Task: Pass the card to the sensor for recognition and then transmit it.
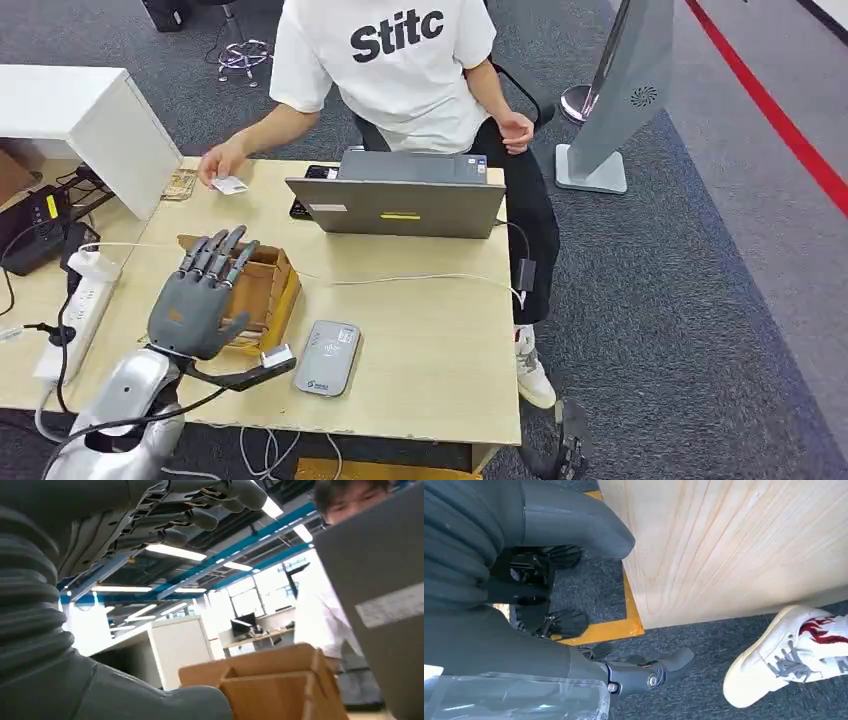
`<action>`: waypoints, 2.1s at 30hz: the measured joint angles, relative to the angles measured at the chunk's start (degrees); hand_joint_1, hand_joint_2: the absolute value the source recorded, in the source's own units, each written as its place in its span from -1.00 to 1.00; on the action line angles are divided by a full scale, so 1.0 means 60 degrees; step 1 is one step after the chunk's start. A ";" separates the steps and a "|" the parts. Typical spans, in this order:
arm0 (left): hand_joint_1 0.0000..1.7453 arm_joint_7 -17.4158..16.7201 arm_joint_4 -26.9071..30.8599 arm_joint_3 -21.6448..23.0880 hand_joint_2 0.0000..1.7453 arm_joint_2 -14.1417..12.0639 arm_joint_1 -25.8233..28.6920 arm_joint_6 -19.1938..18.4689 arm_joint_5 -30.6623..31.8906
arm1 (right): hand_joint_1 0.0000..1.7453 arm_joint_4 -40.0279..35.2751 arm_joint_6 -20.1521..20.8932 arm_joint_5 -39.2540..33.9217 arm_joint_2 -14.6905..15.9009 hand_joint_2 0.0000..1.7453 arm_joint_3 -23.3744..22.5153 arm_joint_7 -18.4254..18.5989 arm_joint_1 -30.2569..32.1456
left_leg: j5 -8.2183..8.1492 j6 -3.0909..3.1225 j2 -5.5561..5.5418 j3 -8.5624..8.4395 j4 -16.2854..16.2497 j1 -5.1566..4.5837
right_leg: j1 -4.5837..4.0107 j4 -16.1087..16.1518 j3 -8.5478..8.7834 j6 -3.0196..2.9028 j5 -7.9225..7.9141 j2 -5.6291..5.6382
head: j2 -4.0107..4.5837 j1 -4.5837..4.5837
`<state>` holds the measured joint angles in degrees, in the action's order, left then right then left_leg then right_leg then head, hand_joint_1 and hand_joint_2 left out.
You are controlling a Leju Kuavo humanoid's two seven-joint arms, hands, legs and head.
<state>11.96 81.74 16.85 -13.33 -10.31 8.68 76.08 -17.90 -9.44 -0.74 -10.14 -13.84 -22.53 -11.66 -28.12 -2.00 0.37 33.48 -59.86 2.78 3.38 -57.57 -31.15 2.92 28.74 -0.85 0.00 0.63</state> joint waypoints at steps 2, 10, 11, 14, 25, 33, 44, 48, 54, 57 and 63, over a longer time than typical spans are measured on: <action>-1.00 0.0000 0.0047 0.0270 1.00 -0.0105 0.0146 -0.0036 -0.0022 | -1.00 0.0000 0.0000 -0.0015 0.0000 1.00 -0.0007 -0.0037 0.0015 | 0.0000 0.0000 0.0000 0.0001 0.0000 -0.0001 | 0.0001 0.0002 -0.0001 0.0000 0.0000 0.0000 | 0.0000 0.0004; -1.00 -0.0164 0.0240 0.0671 1.00 -0.0437 0.0683 0.0145 -0.0207 | -1.00 0.0000 0.0000 -0.0135 0.0011 1.00 -0.0033 -0.0088 0.0039 | 0.0000 0.0000 0.0000 0.0002 0.0001 0.0001 | 0.0000 0.0003 -0.0005 0.0000 0.0000 0.0000 | 0.0000 -0.0004; -1.00 -0.0164 0.0244 0.0675 1.00 -0.0469 0.0737 0.0160 -0.0215 | -1.00 0.0000 0.0000 -0.0135 0.0011 1.00 -0.0036 -0.0095 0.0046 | 0.0000 0.0000 0.0000 0.0003 0.0001 0.0001 | 0.0000 0.0003 -0.0004 0.0000 0.0000 0.0000 | 0.0000 0.0004; -1.00 -0.0200 0.0244 0.0679 1.00 -0.0586 0.0868 0.0164 -0.0269 | -1.00 0.0000 0.0000 -0.0135 0.0011 1.00 -0.0058 -0.0113 0.0062 | 0.0000 0.0000 0.0000 0.0003 0.0001 0.0000 | 0.0000 0.0003 -0.0003 0.0000 0.0000 0.0000 | 0.0000 0.0004; -1.00 -0.0506 0.0215 0.0304 1.00 -0.0903 0.1236 0.0127 -0.0729 | -1.00 -0.0004 0.0000 -0.0138 0.0018 1.00 -0.0124 -0.0153 0.0123 | 0.0000 0.0000 0.0000 0.0005 0.0001 0.0001 | 0.0000 0.0003 -0.0003 0.0000 0.0000 0.0000 | 0.0000 0.0004; -1.00 -0.0470 -0.0182 -0.0145 1.00 -0.0663 0.1237 0.0218 -0.0699 | -1.00 -0.0015 0.0000 -0.0014 0.0018 1.00 -0.0124 -0.0062 0.0113 | 0.0000 0.0000 0.0000 0.0005 0.0001 0.0000 | 0.0000 0.0003 -0.0002 0.0000 0.0000 0.0000 | 0.0000 0.0004; -0.94 -0.0160 -0.0772 -0.0269 1.00 -0.0251 0.1140 0.0153 -0.0524 | -1.00 -0.0015 0.0000 0.0033 0.0018 1.00 -0.0124 -0.0048 0.0084 | 0.0000 0.0000 0.0000 0.0006 0.0001 0.0000 | 0.0000 0.0003 -0.0004 0.0000 0.0000 0.0000 | 0.0000 0.0004; 1.00 -0.0095 -0.0917 -0.0268 1.00 -0.0200 0.1117 0.0008 -0.0517 | -1.00 -0.0015 0.0000 0.0033 0.0018 1.00 -0.0124 -0.0040 0.0068 | 0.0000 0.0000 0.0000 0.0006 0.0001 0.0000 | 0.0000 0.0003 -0.0003 0.0000 0.0000 0.0000 | 0.0000 0.0000; 1.00 -0.0076 -0.1056 -0.0268 1.00 -0.0193 0.1080 -0.0186 -0.0554 | -1.00 -0.0015 0.0000 0.0033 0.0018 1.00 -0.0124 -0.0040 0.0057 | 0.0000 0.0000 0.0000 0.0006 0.0001 0.0000 | 0.0000 0.0003 -0.0004 0.0000 0.0000 0.0000 | 0.0000 0.0004; 1.00 -0.0098 -0.1074 -0.0268 1.00 -0.0186 0.1045 -0.0153 -0.0550 | -1.00 -0.0015 0.0000 0.0029 0.0018 1.00 -0.0124 -0.0040 0.0057 | 0.0000 0.0000 0.0000 0.0006 0.0001 0.0000 | 0.0000 0.0003 -0.0004 0.0000 0.0000 0.0000 | 0.0000 0.0004; 1.00 -0.0332 -0.0936 -0.0436 1.00 -0.0105 0.1006 0.0069 -0.0510 | -1.00 -0.0015 0.0000 0.0000 0.0018 1.00 -0.0124 -0.0040 0.0058 | 0.0000 0.0000 0.0000 0.0006 0.0001 0.0000 | 0.0000 0.0003 -0.0004 0.0000 0.0000 0.0000 | 0.0000 0.0004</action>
<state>9.97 76.13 14.23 -13.97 -4.28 9.09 73.02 -17.99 -9.44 -0.74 -10.03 -14.58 -22.77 -11.32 -28.12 -2.00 0.37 33.51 -59.85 2.78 3.38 -57.55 -31.18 2.92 28.74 -0.85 0.00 0.66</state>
